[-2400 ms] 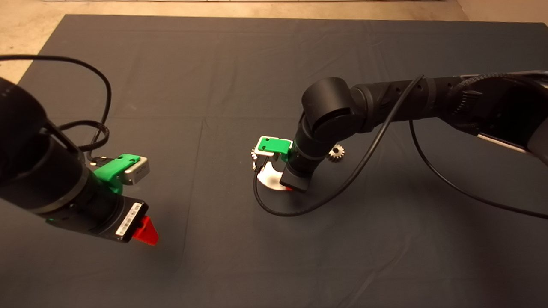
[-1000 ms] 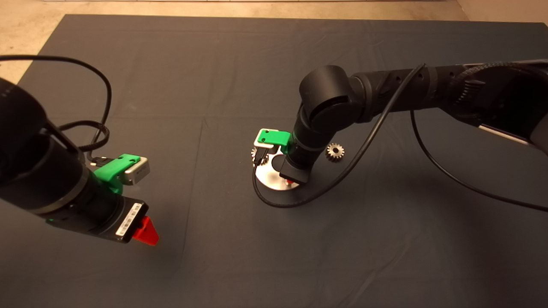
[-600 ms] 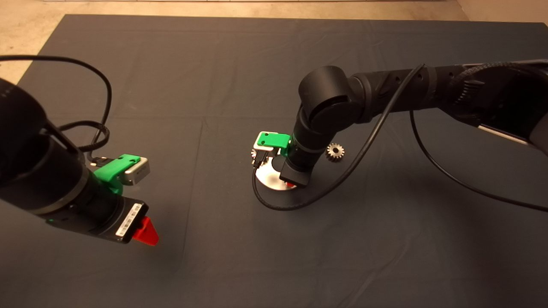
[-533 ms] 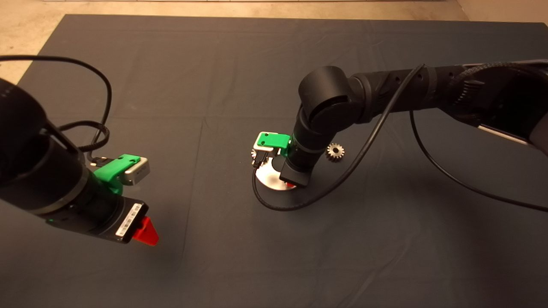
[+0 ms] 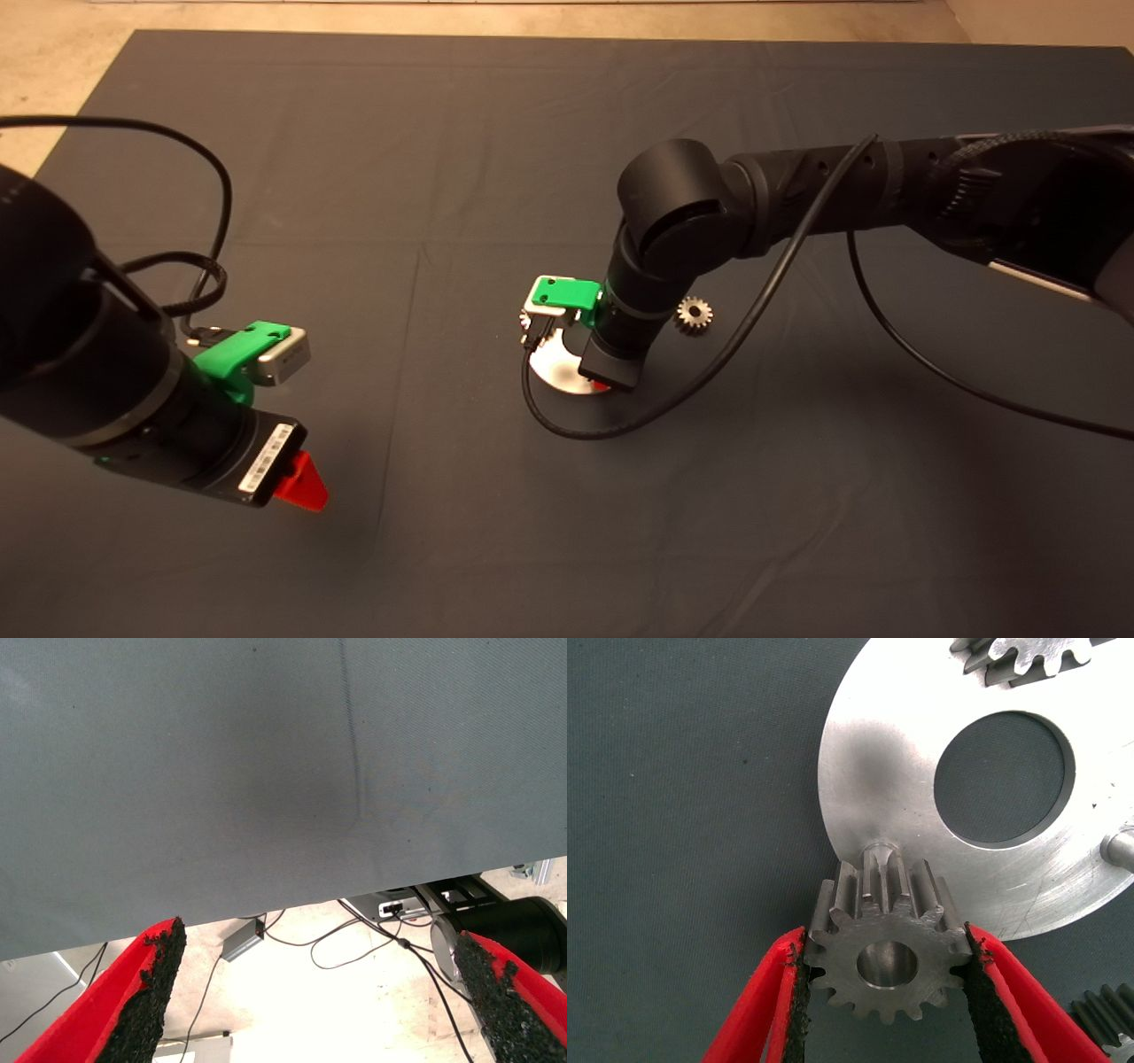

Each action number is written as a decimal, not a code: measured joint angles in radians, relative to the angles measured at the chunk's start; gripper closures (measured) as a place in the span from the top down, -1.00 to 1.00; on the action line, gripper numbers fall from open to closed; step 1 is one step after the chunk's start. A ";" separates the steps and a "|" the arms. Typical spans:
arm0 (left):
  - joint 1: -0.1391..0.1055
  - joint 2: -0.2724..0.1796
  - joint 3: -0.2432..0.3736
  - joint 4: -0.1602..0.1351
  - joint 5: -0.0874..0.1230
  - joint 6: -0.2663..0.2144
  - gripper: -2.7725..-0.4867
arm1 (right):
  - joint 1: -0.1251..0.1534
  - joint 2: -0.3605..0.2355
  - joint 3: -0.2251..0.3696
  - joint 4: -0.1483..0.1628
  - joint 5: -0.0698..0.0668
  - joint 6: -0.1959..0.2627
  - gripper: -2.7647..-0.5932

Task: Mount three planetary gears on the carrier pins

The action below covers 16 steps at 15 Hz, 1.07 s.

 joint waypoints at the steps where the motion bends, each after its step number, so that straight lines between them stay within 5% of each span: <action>1: 0.000 0.000 0.002 -0.001 0.000 0.000 0.48 | 0.000 0.000 0.001 0.000 0.000 0.000 -0.56; 16: 0.000 -0.003 0.011 -0.007 0.000 0.000 0.48 | -0.022 0.005 0.026 0.000 0.000 0.000 -0.56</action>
